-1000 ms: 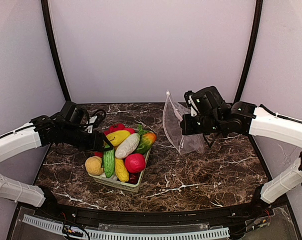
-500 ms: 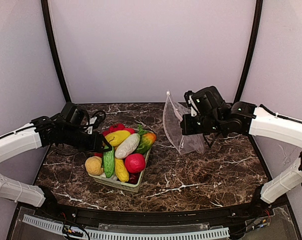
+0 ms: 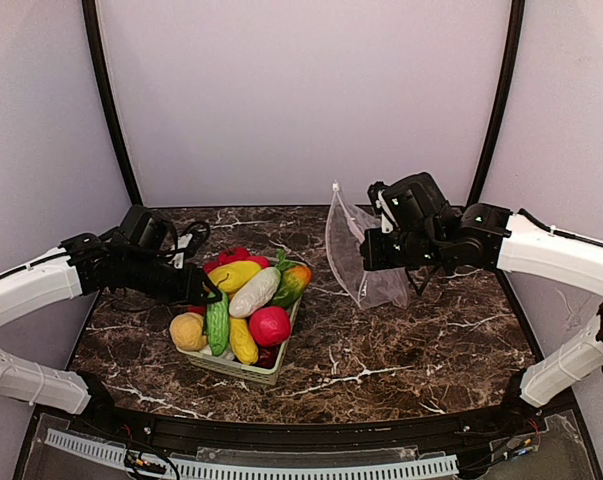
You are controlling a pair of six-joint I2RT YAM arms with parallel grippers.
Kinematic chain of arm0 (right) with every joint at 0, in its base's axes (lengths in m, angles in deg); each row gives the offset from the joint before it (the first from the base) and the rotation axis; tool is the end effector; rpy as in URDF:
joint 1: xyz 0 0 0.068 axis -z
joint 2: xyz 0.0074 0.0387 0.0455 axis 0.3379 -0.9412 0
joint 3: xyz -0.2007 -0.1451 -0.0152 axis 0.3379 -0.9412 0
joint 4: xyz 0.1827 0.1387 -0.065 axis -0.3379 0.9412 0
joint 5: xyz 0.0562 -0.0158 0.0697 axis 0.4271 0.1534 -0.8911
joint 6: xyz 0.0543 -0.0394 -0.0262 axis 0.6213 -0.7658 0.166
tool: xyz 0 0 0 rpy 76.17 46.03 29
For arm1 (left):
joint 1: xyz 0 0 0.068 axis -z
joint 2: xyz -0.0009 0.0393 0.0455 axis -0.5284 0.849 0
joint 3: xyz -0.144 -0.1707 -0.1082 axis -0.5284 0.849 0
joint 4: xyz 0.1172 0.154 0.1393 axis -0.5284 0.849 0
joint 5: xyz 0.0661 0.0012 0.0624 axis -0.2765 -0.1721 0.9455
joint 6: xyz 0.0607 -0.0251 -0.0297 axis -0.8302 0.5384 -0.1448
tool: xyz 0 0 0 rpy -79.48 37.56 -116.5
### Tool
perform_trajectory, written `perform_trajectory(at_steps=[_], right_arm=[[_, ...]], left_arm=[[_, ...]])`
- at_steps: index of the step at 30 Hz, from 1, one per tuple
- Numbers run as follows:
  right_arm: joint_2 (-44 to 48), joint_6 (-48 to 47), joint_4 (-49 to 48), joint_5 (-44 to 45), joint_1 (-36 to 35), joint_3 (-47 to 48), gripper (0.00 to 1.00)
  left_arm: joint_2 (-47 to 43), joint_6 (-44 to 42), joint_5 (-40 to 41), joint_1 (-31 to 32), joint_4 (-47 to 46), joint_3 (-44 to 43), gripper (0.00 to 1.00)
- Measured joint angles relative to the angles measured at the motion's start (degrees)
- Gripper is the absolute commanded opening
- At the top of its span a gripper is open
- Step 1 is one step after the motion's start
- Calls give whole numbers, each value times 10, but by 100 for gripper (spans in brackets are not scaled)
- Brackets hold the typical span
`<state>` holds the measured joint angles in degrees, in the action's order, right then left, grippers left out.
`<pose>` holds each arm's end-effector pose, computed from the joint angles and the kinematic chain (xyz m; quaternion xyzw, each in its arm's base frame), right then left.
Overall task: Place the food in the zip-top bag and seal the zipper
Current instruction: Pick up the fake vegetable from the bin, then place the fake vegetable in the zipper food storage bag.
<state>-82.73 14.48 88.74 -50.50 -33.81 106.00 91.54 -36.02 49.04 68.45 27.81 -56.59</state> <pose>0.1952 0.2335 0.2931 -0.0975 0.8867 0.1887 0.4106 0.1844 -0.1554 0.2483 0.0772 0.9103 -0.3181 0.2532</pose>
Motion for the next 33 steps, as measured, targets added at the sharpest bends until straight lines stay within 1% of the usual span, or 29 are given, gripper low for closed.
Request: perform_trajectory(at_steps=[15, 20, 24, 27, 29, 33], right_arm=[[7, 0, -2, 0, 0, -6, 0], [12, -2, -3, -1, 0, -6, 0], [17, -3, -4, -4, 0, -6, 0], [18, -2, -6, -12, 0, -6, 0], [18, -2, -11, -22, 0, -6, 0], [18, -2, -23, -55, 0, -6, 0]], left_arm=[[-76, 5, -11, 0, 22, -5, 30], [-81, -26, -23, 0, 23, -41, 30], [-69, -70, -46, 0, 15, -106, 30], [-49, -101, -65, 0, -9, -160, 30], [-35, -118, -82, 0, -42, -184, 30], [-17, -140, -117, 6, -137, -191, 30]])
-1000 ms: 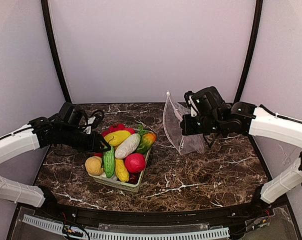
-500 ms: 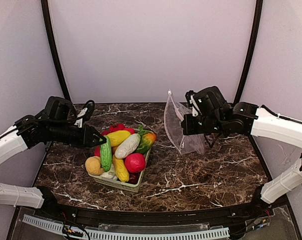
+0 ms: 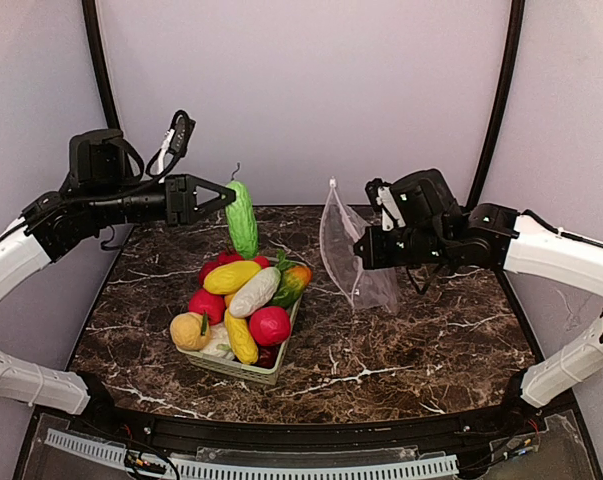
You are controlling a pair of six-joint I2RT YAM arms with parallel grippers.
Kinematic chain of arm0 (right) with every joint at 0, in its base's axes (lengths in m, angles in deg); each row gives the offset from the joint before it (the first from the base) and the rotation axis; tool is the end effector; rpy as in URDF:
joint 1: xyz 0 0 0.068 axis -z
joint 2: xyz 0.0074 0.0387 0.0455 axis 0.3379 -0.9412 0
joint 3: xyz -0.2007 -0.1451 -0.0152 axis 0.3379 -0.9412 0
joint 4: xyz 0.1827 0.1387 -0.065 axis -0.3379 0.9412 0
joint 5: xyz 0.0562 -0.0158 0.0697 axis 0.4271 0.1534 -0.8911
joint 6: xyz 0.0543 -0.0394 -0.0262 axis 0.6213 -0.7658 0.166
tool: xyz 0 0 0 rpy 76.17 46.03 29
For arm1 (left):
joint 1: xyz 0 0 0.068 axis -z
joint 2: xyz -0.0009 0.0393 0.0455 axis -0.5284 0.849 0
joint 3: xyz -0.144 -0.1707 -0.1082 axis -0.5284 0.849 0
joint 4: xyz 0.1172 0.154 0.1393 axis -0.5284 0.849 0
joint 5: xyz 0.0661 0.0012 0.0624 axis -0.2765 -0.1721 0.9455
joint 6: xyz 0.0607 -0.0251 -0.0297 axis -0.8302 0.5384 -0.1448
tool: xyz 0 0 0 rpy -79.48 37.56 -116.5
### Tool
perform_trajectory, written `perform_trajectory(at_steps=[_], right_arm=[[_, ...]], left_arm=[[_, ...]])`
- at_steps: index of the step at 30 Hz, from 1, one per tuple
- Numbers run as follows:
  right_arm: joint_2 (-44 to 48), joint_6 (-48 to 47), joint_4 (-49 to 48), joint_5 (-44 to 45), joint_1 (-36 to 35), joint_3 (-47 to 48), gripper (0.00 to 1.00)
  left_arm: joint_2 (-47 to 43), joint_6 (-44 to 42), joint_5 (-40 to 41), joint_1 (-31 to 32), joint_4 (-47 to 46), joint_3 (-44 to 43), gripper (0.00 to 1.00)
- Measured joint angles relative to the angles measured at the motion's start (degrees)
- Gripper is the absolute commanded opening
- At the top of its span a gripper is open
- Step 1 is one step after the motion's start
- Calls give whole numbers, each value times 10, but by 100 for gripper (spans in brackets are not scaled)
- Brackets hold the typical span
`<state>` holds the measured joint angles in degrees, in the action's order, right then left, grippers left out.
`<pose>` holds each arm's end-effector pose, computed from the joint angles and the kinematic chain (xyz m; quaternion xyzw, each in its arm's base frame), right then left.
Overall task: Place the food in the zip-top bag and seal the zipper
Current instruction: Place the fake vegetable in the zipper food storage bag.
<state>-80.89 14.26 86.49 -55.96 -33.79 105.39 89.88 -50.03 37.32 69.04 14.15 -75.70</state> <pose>0.1896 0.2350 0.3018 -0.1148 0.8756 0.2404 0.4029 0.1806 -0.1700 0.3958 0.2618 0.7100 -0.4499 0.4743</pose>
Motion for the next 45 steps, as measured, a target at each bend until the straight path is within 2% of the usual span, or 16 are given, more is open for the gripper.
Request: perform_trajectory(at_steps=[7, 19, 28, 35, 45], right_arm=[[0, 2, -11, -54, 0, 11, 0], [0, 26, -29, -116, 2, 19, 0], [0, 34, -36, -138, 13, 21, 0], [0, 38, -41, -147, 22, 21, 0], [0, 39, -45, -156, 27, 21, 0]], left_arm=[[67, -19, -43, 28, -182, -12, 30], [178, -26, -56, 75, -347, -31, 30], [199, -42, -40, 75, -354, -27, 29], [197, -63, -14, 77, -320, -13, 29], [207, -78, 2, 89, -290, -11, 35]])
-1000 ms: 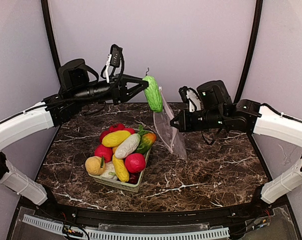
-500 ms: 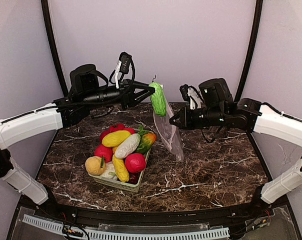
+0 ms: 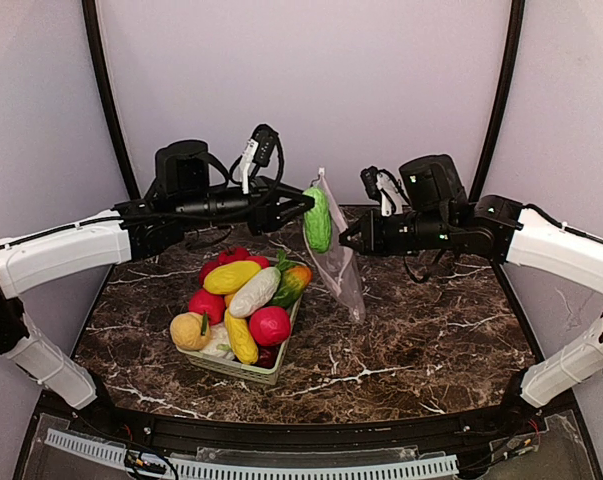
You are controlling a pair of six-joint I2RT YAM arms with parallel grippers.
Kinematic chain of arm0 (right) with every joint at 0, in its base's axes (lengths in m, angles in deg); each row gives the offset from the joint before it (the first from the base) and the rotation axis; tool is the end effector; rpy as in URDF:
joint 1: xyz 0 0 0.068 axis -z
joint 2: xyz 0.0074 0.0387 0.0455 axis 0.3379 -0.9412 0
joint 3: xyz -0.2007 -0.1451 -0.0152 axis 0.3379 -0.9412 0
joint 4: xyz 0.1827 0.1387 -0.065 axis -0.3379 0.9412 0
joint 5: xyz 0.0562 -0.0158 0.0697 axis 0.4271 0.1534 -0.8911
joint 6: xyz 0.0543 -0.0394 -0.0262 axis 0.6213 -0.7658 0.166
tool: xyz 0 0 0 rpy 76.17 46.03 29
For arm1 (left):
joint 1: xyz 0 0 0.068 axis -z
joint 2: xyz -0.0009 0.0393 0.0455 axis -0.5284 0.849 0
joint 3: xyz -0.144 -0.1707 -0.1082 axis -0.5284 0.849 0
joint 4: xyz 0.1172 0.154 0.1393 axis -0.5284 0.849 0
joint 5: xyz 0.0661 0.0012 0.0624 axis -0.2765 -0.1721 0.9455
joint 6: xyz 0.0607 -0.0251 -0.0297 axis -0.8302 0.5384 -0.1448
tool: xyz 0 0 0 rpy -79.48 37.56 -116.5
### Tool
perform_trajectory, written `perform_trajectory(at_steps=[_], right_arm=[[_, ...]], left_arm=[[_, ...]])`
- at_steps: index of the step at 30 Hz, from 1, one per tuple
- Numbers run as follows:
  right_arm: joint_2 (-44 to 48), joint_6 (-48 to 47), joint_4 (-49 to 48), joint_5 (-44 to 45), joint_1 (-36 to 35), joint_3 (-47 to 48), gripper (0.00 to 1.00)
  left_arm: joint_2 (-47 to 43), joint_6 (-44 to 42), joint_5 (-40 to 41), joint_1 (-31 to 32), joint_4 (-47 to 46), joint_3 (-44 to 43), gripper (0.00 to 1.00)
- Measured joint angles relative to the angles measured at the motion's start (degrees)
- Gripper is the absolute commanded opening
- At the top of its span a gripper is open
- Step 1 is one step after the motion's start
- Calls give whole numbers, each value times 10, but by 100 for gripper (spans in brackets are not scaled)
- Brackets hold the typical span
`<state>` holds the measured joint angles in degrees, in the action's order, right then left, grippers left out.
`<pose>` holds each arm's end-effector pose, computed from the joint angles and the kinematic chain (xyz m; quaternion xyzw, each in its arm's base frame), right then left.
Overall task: Place the food in the zip-top bag and seal the zipper
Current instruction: Place the fake vegetable in the zipper food storage bag.
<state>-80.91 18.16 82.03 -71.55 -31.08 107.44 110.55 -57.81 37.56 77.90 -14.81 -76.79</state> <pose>0.1930 0.2420 0.3219 -0.1247 0.8502 0.3674 0.3560 0.2233 -0.2690 0.3658 0.3574 0.6097 -0.4702 0.5285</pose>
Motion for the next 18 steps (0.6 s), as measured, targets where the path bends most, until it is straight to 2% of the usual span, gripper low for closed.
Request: perform_trajectory(at_steps=[5, 8, 18], right_arm=[[0, 0, -2, 0, 0, 0, 0], [0, 1, -2, -1, 1, 0, 0], [3, 2, -5, -1, 3, 0, 0]], left_arm=[[13, -3, 4, 0, 16, 0, 51], [16, -3, 6, 0, 21, 0, 58], [16, -2, 6, 0, 22, 0, 59]])
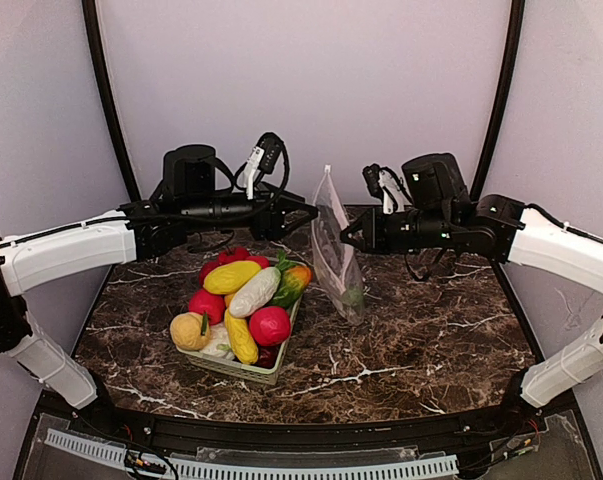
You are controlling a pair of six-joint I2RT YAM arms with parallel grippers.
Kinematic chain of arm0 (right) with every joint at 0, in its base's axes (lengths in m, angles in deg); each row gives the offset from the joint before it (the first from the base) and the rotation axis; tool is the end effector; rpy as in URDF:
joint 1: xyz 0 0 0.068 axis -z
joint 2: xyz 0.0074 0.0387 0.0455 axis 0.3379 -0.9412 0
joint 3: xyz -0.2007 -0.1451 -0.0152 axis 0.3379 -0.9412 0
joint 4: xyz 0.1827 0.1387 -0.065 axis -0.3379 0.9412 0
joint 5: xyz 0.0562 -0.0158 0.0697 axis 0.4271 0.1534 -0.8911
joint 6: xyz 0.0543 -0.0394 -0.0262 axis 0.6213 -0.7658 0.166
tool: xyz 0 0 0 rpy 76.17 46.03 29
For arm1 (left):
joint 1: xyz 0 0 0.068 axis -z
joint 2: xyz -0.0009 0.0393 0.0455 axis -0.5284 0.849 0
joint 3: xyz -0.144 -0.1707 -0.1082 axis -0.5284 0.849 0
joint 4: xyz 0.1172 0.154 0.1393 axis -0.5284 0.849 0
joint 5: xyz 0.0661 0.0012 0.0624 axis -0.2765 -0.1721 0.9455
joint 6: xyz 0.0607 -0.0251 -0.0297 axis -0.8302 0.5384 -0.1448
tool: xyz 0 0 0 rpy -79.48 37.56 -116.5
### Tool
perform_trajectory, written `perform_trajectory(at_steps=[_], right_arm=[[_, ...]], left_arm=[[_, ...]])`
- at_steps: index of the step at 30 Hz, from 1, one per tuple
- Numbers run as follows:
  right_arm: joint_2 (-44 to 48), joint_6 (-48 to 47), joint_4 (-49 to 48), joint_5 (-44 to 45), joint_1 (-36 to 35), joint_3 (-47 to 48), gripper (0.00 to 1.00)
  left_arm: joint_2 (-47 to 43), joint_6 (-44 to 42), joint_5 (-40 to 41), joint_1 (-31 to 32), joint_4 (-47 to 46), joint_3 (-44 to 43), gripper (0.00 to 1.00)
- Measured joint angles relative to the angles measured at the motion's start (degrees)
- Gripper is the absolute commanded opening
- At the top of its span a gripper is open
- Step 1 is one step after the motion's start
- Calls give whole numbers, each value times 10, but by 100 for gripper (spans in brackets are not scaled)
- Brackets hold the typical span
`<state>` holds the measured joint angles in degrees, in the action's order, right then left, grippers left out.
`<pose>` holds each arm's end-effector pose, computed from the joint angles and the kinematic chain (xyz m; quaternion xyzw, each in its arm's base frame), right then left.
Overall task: Place the food in the zip-top bag and seal the zipper
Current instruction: Place the fake vegetable in the zipper food storage bag, then pick up the fake vegetable from the bin.
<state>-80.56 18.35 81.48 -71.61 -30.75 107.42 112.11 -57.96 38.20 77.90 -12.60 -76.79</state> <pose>0.1939 0.2404 0.3247 -0.1208 0.8467 0.3717 0.3610 0.2284 -0.2735 0.3518 0.3566 0.6341 -0.4600 0.5091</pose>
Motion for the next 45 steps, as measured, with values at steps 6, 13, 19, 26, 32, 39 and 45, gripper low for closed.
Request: perform_trajectory(at_steps=[6, 13, 19, 26, 32, 39, 45], right_arm=[[1, 0, 0, 1, 0, -1, 0], [5, 0, 0, 9, 0, -5, 0], [7, -2, 0, 15, 0, -5, 0], [7, -3, 0, 15, 0, -5, 0], [7, -2, 0, 16, 0, -5, 0], [7, -2, 0, 16, 1, -5, 0], [6, -2, 0, 16, 1, -5, 0]], left_arm=[[-1, 18, 12, 0, 9, 0, 67], [-45, 64, 75, 0, 129, -1, 84], [-111, 80, 109, -13, 260, 0, 88], [-129, 120, 127, -47, 345, 39, 72], [-119, 167, 145, -36, 396, 53, 69], [-138, 217, 152, -10, 408, 101, 66], [-159, 251, 154, 1, 410, 133, 66]])
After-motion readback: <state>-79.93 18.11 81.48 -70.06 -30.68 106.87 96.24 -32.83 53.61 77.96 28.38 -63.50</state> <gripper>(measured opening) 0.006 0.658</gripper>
